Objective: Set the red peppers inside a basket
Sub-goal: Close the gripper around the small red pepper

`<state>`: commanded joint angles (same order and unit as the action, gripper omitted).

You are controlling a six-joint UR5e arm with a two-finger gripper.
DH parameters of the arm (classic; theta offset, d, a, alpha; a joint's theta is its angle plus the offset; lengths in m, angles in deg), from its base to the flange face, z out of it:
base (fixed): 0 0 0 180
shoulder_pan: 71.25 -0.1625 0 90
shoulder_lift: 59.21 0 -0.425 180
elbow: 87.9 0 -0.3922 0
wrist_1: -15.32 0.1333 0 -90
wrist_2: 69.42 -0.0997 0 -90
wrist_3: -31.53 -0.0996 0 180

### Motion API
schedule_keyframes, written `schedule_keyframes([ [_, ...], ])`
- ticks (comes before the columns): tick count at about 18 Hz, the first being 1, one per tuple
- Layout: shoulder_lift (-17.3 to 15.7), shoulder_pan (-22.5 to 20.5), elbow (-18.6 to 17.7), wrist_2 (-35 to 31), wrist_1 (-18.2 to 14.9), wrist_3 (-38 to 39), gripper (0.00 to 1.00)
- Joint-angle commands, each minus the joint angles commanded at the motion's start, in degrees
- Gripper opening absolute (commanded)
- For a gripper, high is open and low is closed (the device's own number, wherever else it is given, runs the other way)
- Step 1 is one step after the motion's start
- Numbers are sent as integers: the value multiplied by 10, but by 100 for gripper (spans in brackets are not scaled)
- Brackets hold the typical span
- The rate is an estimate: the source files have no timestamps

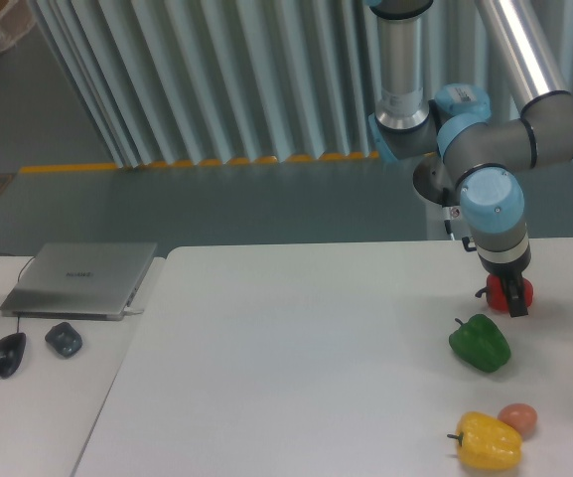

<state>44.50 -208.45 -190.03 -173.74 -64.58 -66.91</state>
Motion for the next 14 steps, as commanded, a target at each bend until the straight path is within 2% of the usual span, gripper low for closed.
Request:
schedule_keyframes([
  [14,11,7,-14,-18,3,2,100],
])
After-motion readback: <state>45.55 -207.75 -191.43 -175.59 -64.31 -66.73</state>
